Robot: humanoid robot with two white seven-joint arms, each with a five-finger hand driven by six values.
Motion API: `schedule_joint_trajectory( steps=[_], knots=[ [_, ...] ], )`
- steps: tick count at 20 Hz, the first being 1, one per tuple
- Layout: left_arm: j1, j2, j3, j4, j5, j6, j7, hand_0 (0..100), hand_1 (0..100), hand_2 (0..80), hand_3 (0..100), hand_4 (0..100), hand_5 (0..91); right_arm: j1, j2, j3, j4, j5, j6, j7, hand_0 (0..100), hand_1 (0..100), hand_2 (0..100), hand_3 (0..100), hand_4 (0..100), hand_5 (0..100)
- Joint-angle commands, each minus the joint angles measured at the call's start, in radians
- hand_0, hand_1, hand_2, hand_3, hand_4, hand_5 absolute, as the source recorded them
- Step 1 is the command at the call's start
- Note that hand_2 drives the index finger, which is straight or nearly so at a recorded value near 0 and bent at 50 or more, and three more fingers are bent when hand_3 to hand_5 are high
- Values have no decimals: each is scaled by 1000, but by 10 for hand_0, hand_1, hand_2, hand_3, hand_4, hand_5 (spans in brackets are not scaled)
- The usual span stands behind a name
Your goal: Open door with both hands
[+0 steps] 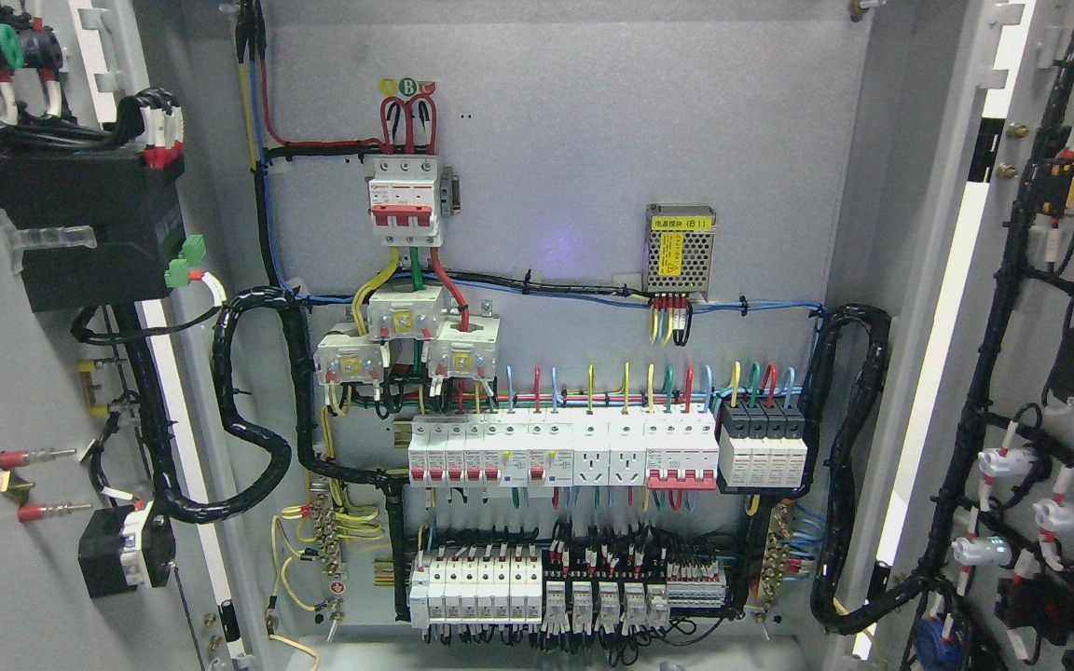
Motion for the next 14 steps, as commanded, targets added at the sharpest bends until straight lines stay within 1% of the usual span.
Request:
schedule_joint_trajectory(
  steps=[1,2,4,6,8,9,11,12,14],
  knots=[
    [38,-3,-2,-19,23,-3,0,120,389,0,0,0,0,26,-34,-73,-107,11,-72,4,120,389,0,0,0,0],
    [66,0,-4,-81,31,-4,-2,120,389,0,0,0,0,26,-39,-75,-107,11,-98,3,120,389,0,0,0,0],
    [168,14,-2,-355,25,-4,-2,120,389,0,0,0,0,26,-43,-79,-107,11,-138,3,120,389,0,0,0,0],
    [257,60,-1,-693,20,-4,0,120,389,0,0,0,0,29,-48,-85,-106,11,-141,0,120,389,0,0,0,0],
    [317,121,-4,-993,23,-7,-2,120,389,0,0,0,0,46,-48,-116,-104,11,-140,-4,120,389,0,0,0,0],
    [334,144,-10,-1119,25,-12,-3,120,389,0,0,0,0,52,-48,-133,-102,11,-140,-4,120,389,0,0,0,0],
    [339,185,-18,-1299,29,-38,-26,120,389,0,0,0,0,58,-48,-162,-99,11,-140,-5,120,389,0,0,0,0],
    [336,213,-25,-1363,32,-75,-37,120,389,0,0,0,0,61,-48,-180,-98,11,-138,-7,120,389,0,0,0,0],
    [322,245,-35,-1427,50,-180,-54,120,389,0,0,0,0,75,-48,-212,-92,11,-136,-7,120,389,0,0,0,0]
  ],
)
